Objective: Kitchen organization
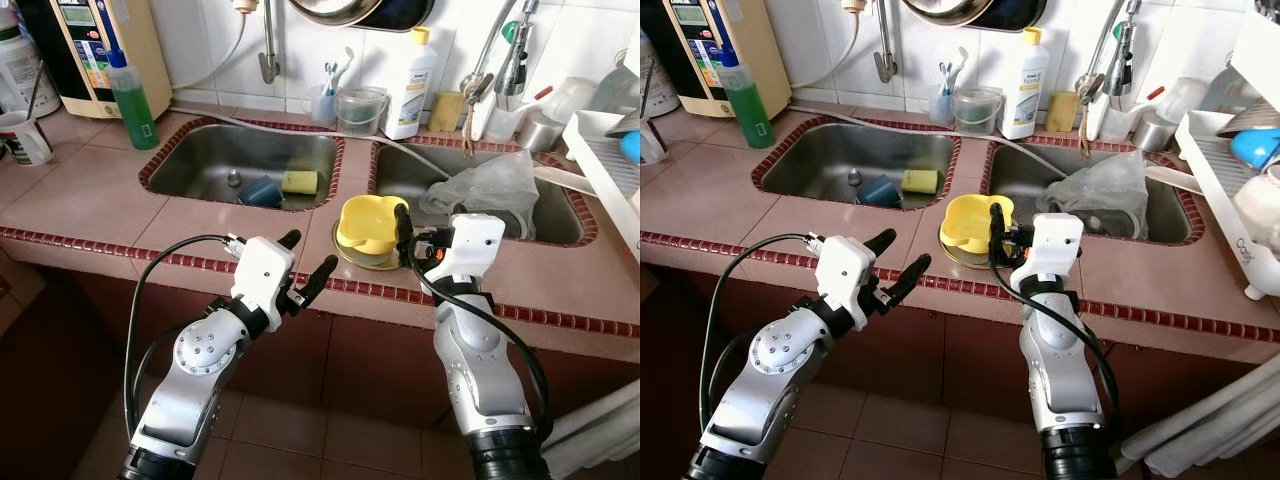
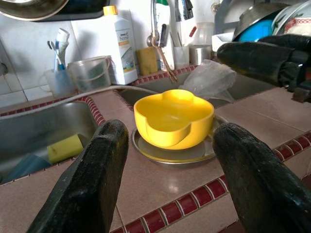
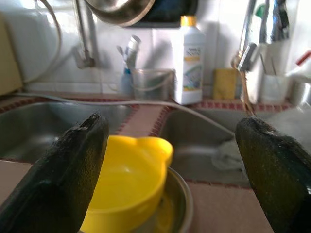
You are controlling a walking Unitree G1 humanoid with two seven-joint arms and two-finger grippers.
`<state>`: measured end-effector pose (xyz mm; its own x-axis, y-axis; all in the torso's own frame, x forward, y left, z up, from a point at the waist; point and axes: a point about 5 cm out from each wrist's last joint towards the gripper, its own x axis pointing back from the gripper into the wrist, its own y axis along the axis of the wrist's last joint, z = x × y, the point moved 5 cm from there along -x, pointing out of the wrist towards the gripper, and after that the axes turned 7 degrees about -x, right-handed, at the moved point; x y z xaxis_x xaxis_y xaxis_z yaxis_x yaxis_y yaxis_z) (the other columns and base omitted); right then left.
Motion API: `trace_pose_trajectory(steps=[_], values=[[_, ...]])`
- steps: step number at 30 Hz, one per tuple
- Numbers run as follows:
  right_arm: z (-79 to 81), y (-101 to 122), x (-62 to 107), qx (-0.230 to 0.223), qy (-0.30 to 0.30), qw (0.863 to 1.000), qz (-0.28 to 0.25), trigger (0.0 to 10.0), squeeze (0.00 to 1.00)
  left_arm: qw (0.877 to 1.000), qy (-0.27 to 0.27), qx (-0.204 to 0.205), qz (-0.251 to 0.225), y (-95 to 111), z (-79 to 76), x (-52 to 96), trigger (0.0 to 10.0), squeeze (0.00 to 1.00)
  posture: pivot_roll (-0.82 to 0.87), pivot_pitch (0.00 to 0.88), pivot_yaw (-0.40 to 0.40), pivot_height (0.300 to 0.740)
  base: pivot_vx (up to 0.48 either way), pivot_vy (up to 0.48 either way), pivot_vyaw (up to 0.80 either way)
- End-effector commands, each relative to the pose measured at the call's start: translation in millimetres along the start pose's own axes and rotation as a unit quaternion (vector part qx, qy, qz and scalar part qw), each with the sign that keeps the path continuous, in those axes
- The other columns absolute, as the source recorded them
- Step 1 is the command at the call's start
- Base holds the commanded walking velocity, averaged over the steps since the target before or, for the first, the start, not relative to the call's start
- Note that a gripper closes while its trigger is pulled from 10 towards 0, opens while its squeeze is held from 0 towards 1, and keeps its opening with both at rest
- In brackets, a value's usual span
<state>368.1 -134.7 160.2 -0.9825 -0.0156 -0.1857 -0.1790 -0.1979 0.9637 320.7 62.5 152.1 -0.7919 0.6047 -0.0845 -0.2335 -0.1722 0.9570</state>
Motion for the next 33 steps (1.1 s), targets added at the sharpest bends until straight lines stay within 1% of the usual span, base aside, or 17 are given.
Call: trace_pose_trajectory(steps=[1, 2, 5, 6, 8, 10, 13, 16, 17, 22, 23, 24, 25, 26, 31, 33], values=[[-1.8, 2.6, -5.9, -0.008, -0.009, 1.0, 0.004, 10.0, 0.0, 1.0, -0.009, -0.006, -0.007, 7.0, -3.4, -2.8, 10.0, 0.0, -0.05, 0.019, -0.006, 0.74, 0.0, 0.0, 0.0], [-3.3, 2.9, -9.9, -0.014, -0.014, 1.0, 0.008, 10.0, 0.0, 1.0, -0.011, -0.011, -0.009, 8.4, -4.4, -3.9, 10.0, 0.0, -0.05, 0.02, -0.007, 0.74, 0.0, 0.0, 0.0], [-4.3, 3.6, -13.6, -0.019, -0.018, 1.0, 0.012, 10.0, 0.0, 1.0, -0.015, -0.012, -0.008, 8.7, -6.0, -4.5, 10.0, 0.0, -0.04, 0.025, -0.008, 0.74, 0.0, 0.0, 0.0], [-5.4, 3.8, -18.5, -0.026, -0.024, 0.999, 0.02, 10.0, 0.0, 1.0, -0.022, -0.015, -0.007, 8.8, -8.3, -5.0, 10.0, 0.0, -0.04, 0.028, -0.008, 0.74, 0.0, 0.0, 0.0], [-5.9, 3.7, -21.4, -0.029, -0.026, 0.999, 0.024, 10.0, 0.0, 1.0, -0.026, -0.016, -0.006, 8.3, -9.9, -5.1, 10.0, 0.0, -0.04, 0.029, -0.009, 0.74, 0.0, 0.0, 0.0], [-5.4, 4.3, -28.8, -0.047, -0.026, 0.998, 0.033, 10.0, 0.0, 0.999, -0.034, -0.017, -0.004, 6.7, -13.9, -4.7, 10.0, 0.0, -0.04, 0.032, -0.008, 0.74, 0.0, 0.0, 0.0], [-5.6, 4.9, -36.0, -0.058, -0.031, 0.997, 0.041, 10.0, 0.0, 0.999, -0.041, -0.019, -0.005, 7.4, -17.8, -4.1, 10.0, 0.0, -0.04, 0.036, -0.007, 0.74, 0.0, 0.0, 0.0], [-5.0, 4.4, -41.2, -0.072, -0.034, 0.996, 0.049, 10.0, 0.0, 0.999, -0.044, -0.019, -0.007, 8.5, -19.0, -4.0, 10.0, 0.0, -0.04, 0.04, -0.006, 0.74, 0.0, 0.0, 0.0], [-5.0, 3.0, -45.4, -0.084, -0.04, 0.994, 0.058, 10.0, 0.0, 0.999, -0.044, -0.018, -0.007, 9.0, -19.5, -4.1, 10.0, 0.0, -0.04, 0.043, -0.003, 0.74, 0.0, 0.0, 0.0], [-4.9, 1.2, -52.4, -0.096, -0.049, 0.992, 0.072, 10.0, 0.0, 0.999, -0.043, -0.016, -0.008, 10.3, -19.7, -5.0, 10.0, 0.0, -0.04, 0.05, -0.003, 0.74, 0.0, 0.0, 0.0], [-4.8, 0.2, -53.6, -0.098, -0.051, 0.991, 0.077, 10.0, 0.0, 0.999, -0.043, -0.017, -0.009, 10.6, -19.7, -5.2, 10.0, 0.0, -0.04, 0.052, -0.004, 0.74, 0.0, 0.0, 0.0], [-4.3, -3.8, -56.0, -0.101, -0.056, 0.989, 0.093, 10.0, 0.0, 0.999, -0.043, -0.015, -0.009, 11.3, -19.6, -5.5, 10.0, 0.0, -0.04, 0.056, -0.005, 0.74, 0.0, 0.0, 0.0], [-4.3, -3.8, -56.0, -0.101, -0.056, 0.989, 0.093, 10.0, 0.0, 0.999, -0.043, -0.015, -0.009, 11.3, -19.6, -5.5, 10.0, 0.0, -0.04, 0.056, -0.005, 0.74, 0.0, 0.0, 0.0], [-2.9, -7.5, -57.6, -0.101, -0.056, 0.988, 0.106, 10.0, 0.0, 0.999, -0.042, -0.015, -0.01, 11.9, -19.0, -5.8, 10.0, 0.0, -0.04, 0.059, -0.007, 0.74, 0.0, 0.0, 0.0], [2.2, -14.4, -59.7, -0.105, -0.051, 0.985, 0.125, 10.0, 0.0, 0.999, -0.038, -0.014, -0.01, 12.4, -17.8, -6.1, 10.0, 0.0, -0.03, 0.06, -0.008, 0.74, 0.0, 0.0, 0.0], [9.1, -21.4, -60.6, -0.105, -0.044, 0.983, 0.142, 10.0, 0.0, 0.999, -0.035, -0.013, -0.011, 13.4, -17.6, -6.2, 10.0, 0.0, -0.03, 0.061, -0.011, 0.74, 0.0, 0.0, 0.0]])
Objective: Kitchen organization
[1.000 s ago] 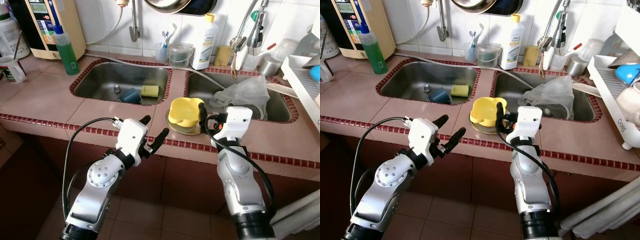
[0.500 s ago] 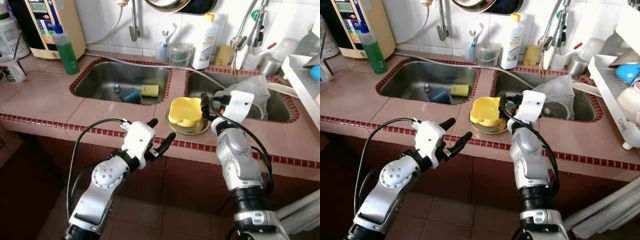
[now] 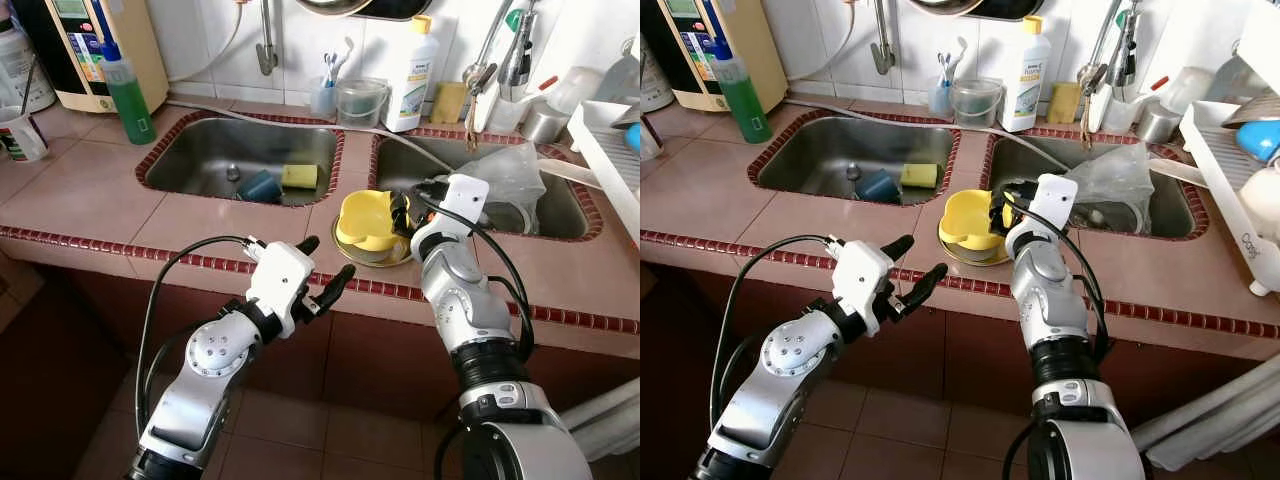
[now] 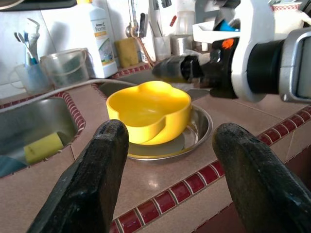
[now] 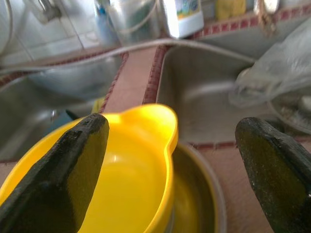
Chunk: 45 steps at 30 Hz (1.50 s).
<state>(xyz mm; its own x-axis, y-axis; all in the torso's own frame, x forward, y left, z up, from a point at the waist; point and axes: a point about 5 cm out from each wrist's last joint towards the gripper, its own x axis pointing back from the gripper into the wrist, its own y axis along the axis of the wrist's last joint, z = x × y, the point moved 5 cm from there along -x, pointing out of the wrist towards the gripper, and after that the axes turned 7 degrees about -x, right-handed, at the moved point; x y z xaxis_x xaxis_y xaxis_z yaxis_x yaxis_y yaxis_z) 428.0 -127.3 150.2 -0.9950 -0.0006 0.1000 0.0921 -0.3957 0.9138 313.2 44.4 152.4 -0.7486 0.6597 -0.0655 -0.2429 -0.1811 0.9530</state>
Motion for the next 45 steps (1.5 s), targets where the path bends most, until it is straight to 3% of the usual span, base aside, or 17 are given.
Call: trace_pose_trajectory(steps=[1, 9, 10, 11, 12, 13, 14, 15, 16, 18, 19, 20, 21, 22, 45], values=[[8.8, -1.9, -3.0, -0.002, 0.007, 1.0, 0.013, 10.0, 0.0, 1.0, 0.002, -0.006, -0.011, 8.6, 0.8, -1.4, 10.0, 0.0, -0.03, 0.061, -0.013, 0.74, 0.0, 0.0, 0.0], [18.9, -11.1, -4.8, -0.009, 0.023, 0.999, 0.037, 9.8, 0.0, 1.0, 0.005, -0.001, -0.012, 9.7, 1.1, -1.6, 10.0, 0.0, -0.03, 0.065, -0.017, 0.74, 0.0, 0.0, 0.0], [19.7, -12.3, -5.0, -0.011, 0.025, 0.999, 0.041, 8.4, 0.0, 1.0, 0.006, -0.001, -0.012, 9.9, 1.2, -1.8, 10.0, 0.0, -0.02, 0.065, -0.019, 0.74, 0.0, 0.0, 0.0], [20.4, -13.1, -5.1, -0.012, 0.027, 0.999, 0.044, 8.4, 0.0, 1.0, 0.007, -0.002, -0.012, 10.1, 1.4, -1.9, 10.0, 0.0, -0.02, 0.065, -0.019, 0.74, 0.0, 0.0, 0.0], [20.8, -15.6, -5.1, -0.014, 0.027, 0.998, 0.052, 6.2, 0.0, 1.0, 0.008, 0.0, -0.013, 10.9, 1.3, -2.0, 10.0, 0.0, -0.03, 0.065, -0.02, 0.74, 0.0, 0.0, 0.0], [20.5, -16.8, -5.0, -0.014, 0.026, 0.998, 0.055, 6.0, 0.0, 1.0, 0.008, 0.0, -0.014, 11.2, 1.2, -2.1, 10.0, 0.0, -0.03, 0.066, -0.021, 0.74, 0.0, 0.0, 0.0], [20.3, -18.2, -4.5, -0.018, 0.026, 0.998, 0.057, 3.9, 0.0, 1.0, 0.008, 0.0, -0.014, 11.2, 1.0, -1.9, 10.0, 0.0, -0.02, 0.066, -0.022, 0.74, 0.0, 0.0, 0.0], [20.2, -18.3, -4.5, -0.019, 0.026, 0.998, 0.056, 3.9, 0.0, 1.0, 0.008, 0.0, -0.014, 11.2, 0.9, -1.9, 10.0, 0.0, -0.03, 0.066, -0.022, 0.74, 0.0, 0.0, 0.0], [20.3, -19.1, -4.4, -0.02, 0.026, 0.998, 0.058, 3.2, 0.0, 1.0, 0.008, 0.0, -0.014, 10.9, 0.9, -1.6, 10.0, 0.0, -0.03, 0.066, -0.022, 0.74, 0.0, 0.0, 0.0], [20.2, -20.3, -4.2, -0.021, 0.027, 0.998, 0.061, 3.3, 0.0, 1.0, 0.009, 0.0, -0.012, 10.1, 0.8, -1.2, 10.0, 0.0, -0.03, 0.066, -0.022, 0.74, 0.0, 0.0, 0.0], [20.3, -21.4, -4.0, -0.023, 0.028, 0.997, 0.063, 2.2, 0.0, 1.0, 0.009, 0.001, -0.012, 9.8, 0.9, -1.0, 10.0, 0.0, -0.03, 0.066, -0.023, 0.74, 0.0, 0.0, 0.0], [20.3, -22.1, -3.8, -0.026, 0.028, 0.997, 0.065, 1.8, 0.0, 1.0, 0.009, 0.0, -0.012, 9.7, 0.8, -0.9, 10.0, 0.0, -0.03, 0.068, -0.022, 0.74, 0.0, 0.0, 0.0], [20.5, -22.5, -3.4, -0.033, 0.028, 0.997, 0.065, 0.4, 0.0, 1.0, 0.009, 0.0, -0.011, 9.7, 0.9, -0.8, 10.0, 0.0, -0.03, 0.067, -0.023, 0.74, 0.0, 0.0, 0.0], [20.4, -22.7, -3.3, -0.034, 0.028, 0.997, 0.066, 0.0, 0.0, 1.0, 0.008, 0.0, -0.011, 9.7, 0.9, -0.8, 10.0, 0.0, -0.03, 0.067, -0.023, 0.74, 0.0, 0.0, 0.0], [22.1, -30.8, -0.9, -0.058, 0.03, 0.995, 0.079, 0.0, 0.0, 1.0, 0.003, -0.003, -0.016, 12.6, -1.7, -1.5, 10.0, 0.0, -0.02, 0.051, -0.018, 0.74, 0.0, 0.0, 0.0]])
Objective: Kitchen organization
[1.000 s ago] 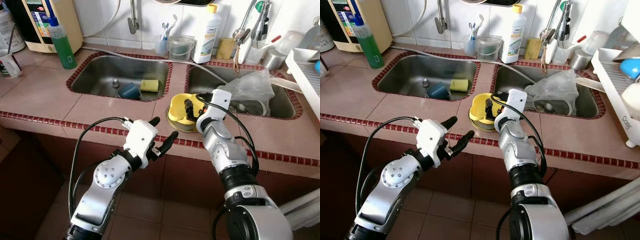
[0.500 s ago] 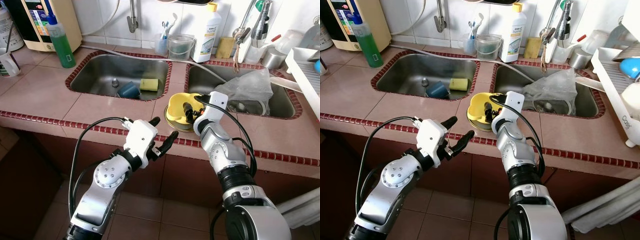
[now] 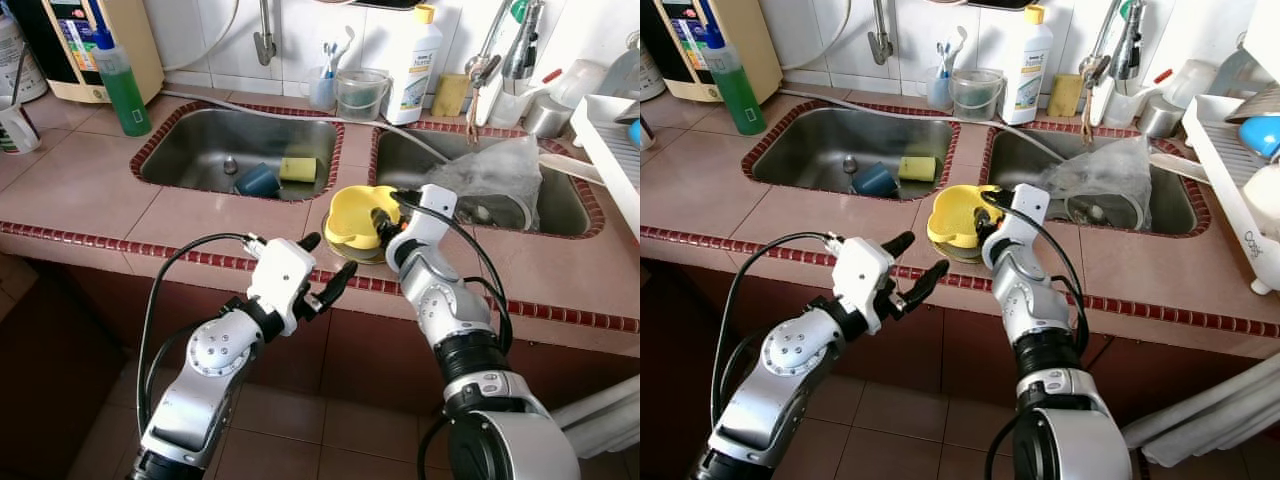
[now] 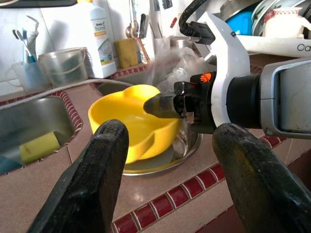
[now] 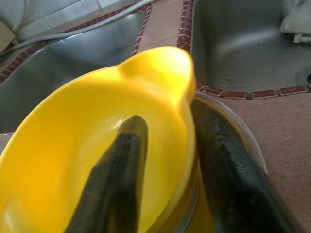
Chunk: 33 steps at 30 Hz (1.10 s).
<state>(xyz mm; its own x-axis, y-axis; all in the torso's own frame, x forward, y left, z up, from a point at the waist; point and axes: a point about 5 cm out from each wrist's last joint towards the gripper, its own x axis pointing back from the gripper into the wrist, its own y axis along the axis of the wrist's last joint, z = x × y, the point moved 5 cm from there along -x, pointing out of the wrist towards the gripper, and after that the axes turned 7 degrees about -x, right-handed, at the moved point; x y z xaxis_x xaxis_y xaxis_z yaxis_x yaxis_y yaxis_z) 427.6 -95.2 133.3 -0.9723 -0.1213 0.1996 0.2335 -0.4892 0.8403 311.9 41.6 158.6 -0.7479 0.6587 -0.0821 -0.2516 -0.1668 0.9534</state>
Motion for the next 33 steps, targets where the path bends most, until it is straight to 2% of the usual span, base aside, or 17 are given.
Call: trace_pose_trajectory(steps=[1, 22, 28, 29, 30, 31, 32, 33], values=[[-0.9, -2.7, 0.1, -0.001, -0.001, 1.0, 0.006, 0.0, 0.0, 1.0, 0.0, -0.006, -0.008, 5.9, -0.8, -0.3, 10.0, 0.0, -0.02, 0.051, -0.018, 0.74, 0.0, 0.0, 0.0], [0.6, -0.8, 0.4, -0.009, 0.003, 1.0, 0.001, 0.0, 0.0, 1.0, -0.005, -0.012, -0.01, 6.9, 0.3, -0.5, 10.0, 0.0, -0.01, 0.035, -0.011, 0.74, 0.0, 0.0, 0.0], [0.1, 7.9, 1.0, -0.016, 0.006, 1.0, -0.02, 0.0, 0.0, 1.0, -0.004, -0.011, -0.01, 7.1, 0.9, -0.3, 10.0, 0.0, -0.01, 0.037, -0.009, 0.74, 0.0, 0.0, 0.0], [1.4, 15.3, 1.9, -0.008, 0.016, 0.999, -0.042, 0.5, 0.0, 1.0, -0.003, -0.011, -0.011, 7.0, 1.3, -0.3, 10.0, 0.0, -0.01, 0.04, -0.011, 0.74, 0.0, 0.0, 0.0], [2.2, 18.2, 2.5, -0.003, 0.02, 0.998, -0.051, 0.5, 0.0, 1.0, -0.003, -0.01, -0.011, 7.1, 1.5, -0.4, 10.0, 0.0, -0.01, 0.04, -0.011, 0.74, 0.0, 0.0, 0.0], [2.5, 20.9, 2.9, 0.0, 0.022, 0.998, -0.058, 7.8, 0.0, 1.0, -0.002, -0.01, -0.01, 7.0, 2.0, -0.5, 10.0, 0.0, -0.01, 0.04, -0.011, 0.74, 0.0, 0.0, 0.0], [2.5, 22.2, 3.0, 0.001, 0.022, 0.998, -0.06, 7.8, 0.0, 1.0, -0.001, -0.009, -0.01, 6.9, 2.3, -0.6, 10.0, 0.0, -0.01, 0.04, -0.011, 0.74, 0.0, 0.0, 0.0], [3.8, 28.8, 3.9, 0.008, 0.03, 0.997, -0.077, 10.0, 0.0, 1.0, 0.002, -0.007, -0.01, 6.6, 3.8, -0.6, 10.0, 0.0, -0.01, 0.04, -0.011, 0.74, 0.0, 0.0, 0.0]])
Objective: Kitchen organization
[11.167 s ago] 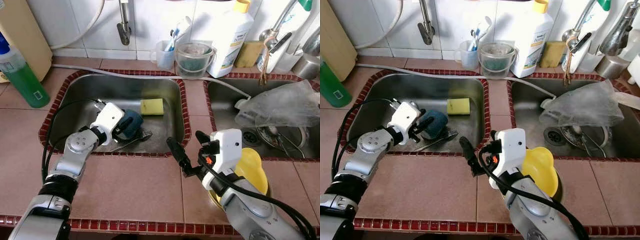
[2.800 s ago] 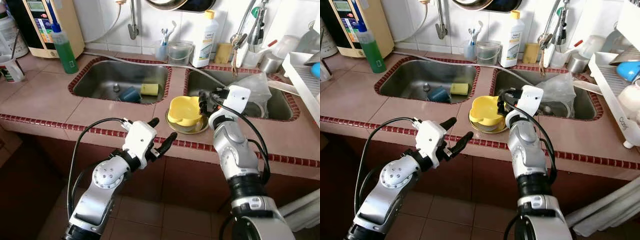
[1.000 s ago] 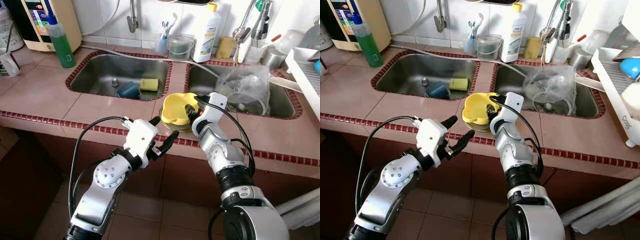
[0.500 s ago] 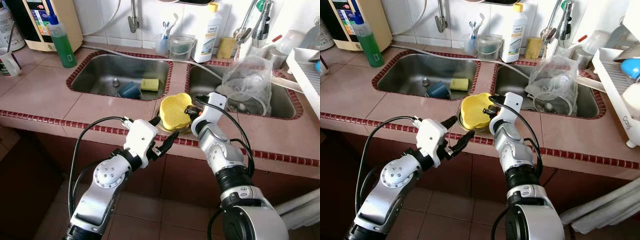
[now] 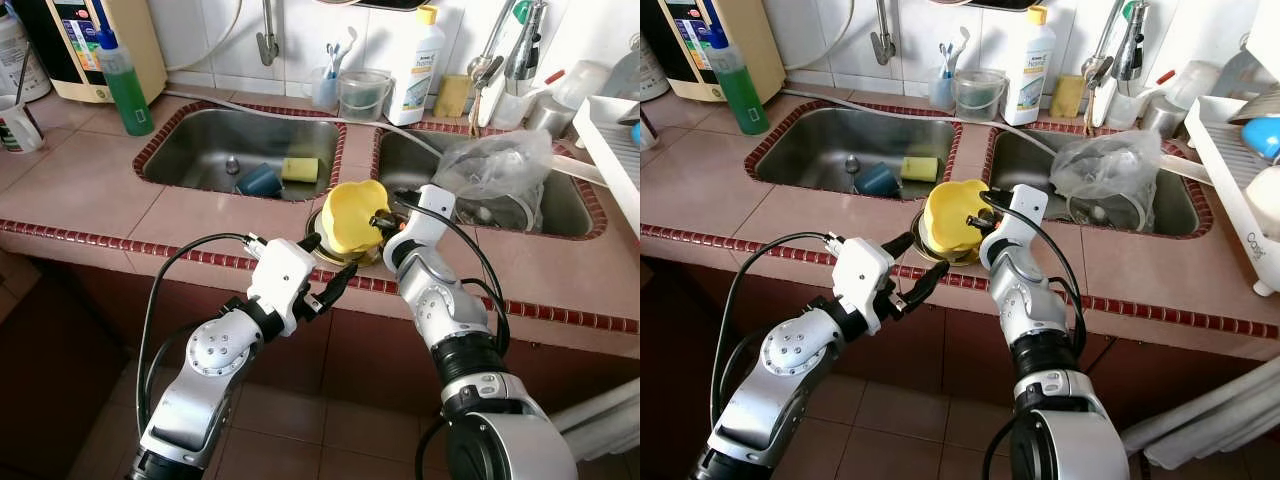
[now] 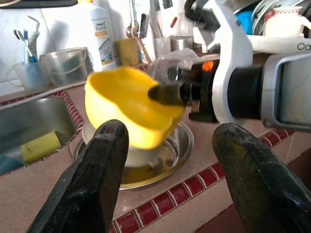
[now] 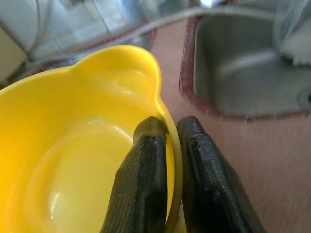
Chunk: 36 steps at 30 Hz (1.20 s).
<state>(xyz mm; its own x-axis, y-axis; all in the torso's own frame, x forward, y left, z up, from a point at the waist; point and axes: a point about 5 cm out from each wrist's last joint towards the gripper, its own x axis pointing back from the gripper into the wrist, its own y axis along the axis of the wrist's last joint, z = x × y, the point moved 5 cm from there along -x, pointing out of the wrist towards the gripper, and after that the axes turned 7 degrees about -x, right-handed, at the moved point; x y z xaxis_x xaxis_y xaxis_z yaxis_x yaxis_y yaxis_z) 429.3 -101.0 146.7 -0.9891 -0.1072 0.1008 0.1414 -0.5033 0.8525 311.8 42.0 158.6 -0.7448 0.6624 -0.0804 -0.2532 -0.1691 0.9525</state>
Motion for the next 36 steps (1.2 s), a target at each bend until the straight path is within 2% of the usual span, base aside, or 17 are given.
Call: trace_pose_trajectory(steps=[1, 6, 11, 13, 14, 17, 18, 22, 24, 30, 36], values=[[2.8, 16.8, 1.0, 0.013, 0.015, 0.999, -0.035, 10.0, 0.0, 1.0, 0.005, -0.005, -0.011, 6.9, 4.1, -1.0, 10.0, 0.0, -0.01, 0.043, -0.009, 0.74, 0.0, 0.0, 0.0], [22.6, 44.1, 8.5, 0.046, 0.089, 0.989, -0.107, 10.0, 0.0, 1.0, 0.023, -0.001, -0.01, 6.5, 15.5, -1.5, 10.0, 0.0, -0.01, 0.049, -0.009, 0.74, 0.0, 0.0, 0.0], [36.1, 56.6, 15.6, 0.068, 0.13, 0.978, -0.147, 10.0, 0.0, 0.999, 0.045, 0.003, -0.01, 7.3, 29.8, -1.7, 10.0, 0.0, -0.02, 0.052, -0.009, 0.74, 0.0, 0.0, 0.0], [44.9, 65.8, 21.5, 0.088, 0.151, 0.968, -0.179, 10.0, 0.0, 0.998, 0.063, -0.001, -0.013, 9.3, 42.3, -1.3, 10.0, 0.0, -0.01, 0.053, -0.012, 0.74, 0.0, 0.0, 0.0], [44.9, 65.8, 21.5, 0.088, 0.151, 0.968, -0.179, 10.0, 0.0, 0.998, 0.063, -0.001, -0.013, 9.3, 42.3, -1.3, 10.0, 0.0, -0.01, 0.053, -0.012, 0.74, 0.0, 0.0, 0.0], [53.5, 72.3, 27.9, 0.108, 0.17, 0.958, -0.205, 10.0, 0.0, 0.996, 0.087, 0.004, -0.016, 10.9, 56.8, -0.3, 10.0, 0.0, -0.02, 0.054, -0.013, 0.74, 0.0, 0.0, 0.0], [57.2, 75.6, 32.0, 0.116, 0.181, 0.951, -0.222, 10.0, 0.0, 0.994, 0.105, 0.008, -0.016, 11.0, 66.0, 0.7, 10.0, 0.0, -0.02, 0.054, -0.013, 0.74, 0.0, 0.0, 0.0], [60.1, 80.7, 40.9, 0.139, 0.189, 0.938, -0.254, 10.0, 0.0, 0.987, 0.155, 0.033, -0.015, 5.9, 84.4, 5.0, 10.0, 0.0, -0.02, 0.051, -0.018, 0.74, 0.0, 0.0, 0.0], [56.4, 74.2, 45.0, 0.181, 0.18, 0.931, -0.262, 10.0, 0.0, 0.983, 0.178, 0.042, -0.01, 0.0, 90.2, 8.8, 10.0, 0.0, -0.02, 0.05, -0.02, 0.74, 0.0, 0.0, 0.0], [48.9, 66.0, 49.7, 0.18, 0.174, 0.934, -0.256, 10.0, 0.0, 0.982, 0.184, 0.051, -0.005, -4.8, 88.5, 11.9, 10.0, 0.0, -0.02, 0.056, -0.023, 0.74, 0.0, 0.0, 0.0], [52.7, 69.6, 53.8, 0.18, 0.182, 0.928, -0.27, 10.0, 0.0, 0.982, 0.182, 0.053, -0.004, -5.5, 90.5, 9.6, 10.0, 0.0, -0.02, 0.06, -0.021, 0.74, 0.0, 0.0, 0.0]])
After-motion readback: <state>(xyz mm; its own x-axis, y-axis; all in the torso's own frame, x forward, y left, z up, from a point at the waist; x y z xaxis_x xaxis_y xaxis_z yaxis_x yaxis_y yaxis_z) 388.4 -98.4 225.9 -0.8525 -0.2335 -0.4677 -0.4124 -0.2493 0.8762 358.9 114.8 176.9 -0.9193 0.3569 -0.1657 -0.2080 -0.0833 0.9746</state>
